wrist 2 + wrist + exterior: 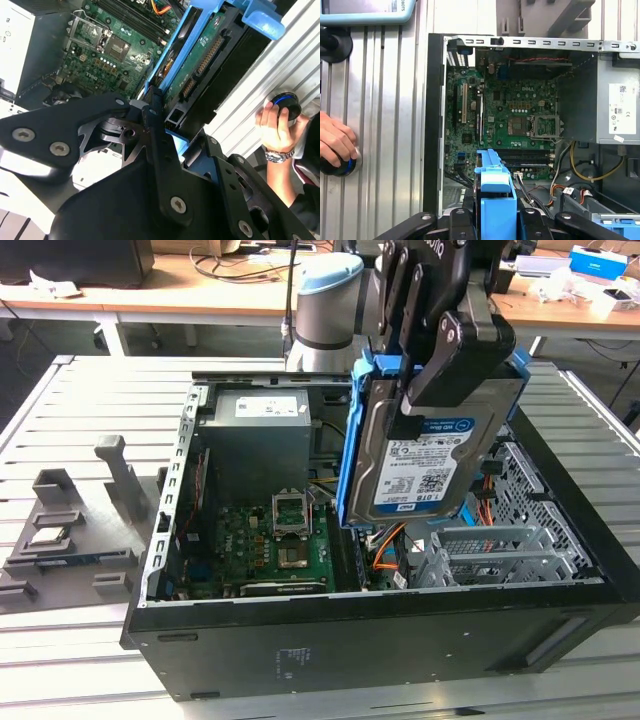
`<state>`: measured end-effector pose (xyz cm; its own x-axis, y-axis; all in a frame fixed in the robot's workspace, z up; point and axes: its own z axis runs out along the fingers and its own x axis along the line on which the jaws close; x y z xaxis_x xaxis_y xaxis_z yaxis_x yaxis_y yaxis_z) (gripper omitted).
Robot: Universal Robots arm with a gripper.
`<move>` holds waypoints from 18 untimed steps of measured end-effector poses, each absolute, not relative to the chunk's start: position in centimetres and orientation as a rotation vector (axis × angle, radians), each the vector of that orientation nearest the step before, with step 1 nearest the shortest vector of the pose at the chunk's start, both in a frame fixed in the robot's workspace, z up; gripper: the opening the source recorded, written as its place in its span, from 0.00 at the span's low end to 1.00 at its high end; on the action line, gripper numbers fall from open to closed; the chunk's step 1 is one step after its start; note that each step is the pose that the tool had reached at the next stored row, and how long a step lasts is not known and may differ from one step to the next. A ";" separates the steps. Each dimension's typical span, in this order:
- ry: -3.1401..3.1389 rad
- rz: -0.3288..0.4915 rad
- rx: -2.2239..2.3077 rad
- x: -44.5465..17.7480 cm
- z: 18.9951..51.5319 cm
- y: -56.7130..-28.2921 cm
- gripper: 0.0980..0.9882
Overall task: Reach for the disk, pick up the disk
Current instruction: 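Pick up the disk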
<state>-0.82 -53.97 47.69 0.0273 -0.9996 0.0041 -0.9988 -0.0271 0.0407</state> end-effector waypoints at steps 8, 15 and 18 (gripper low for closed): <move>-2.169 -0.040 2.228 -0.8 47.6 -55.5 0.30; -2.168 -0.040 2.228 -0.2 47.6 -56.1 0.30; -2.169 -0.040 2.228 0.6 47.6 -56.2 0.30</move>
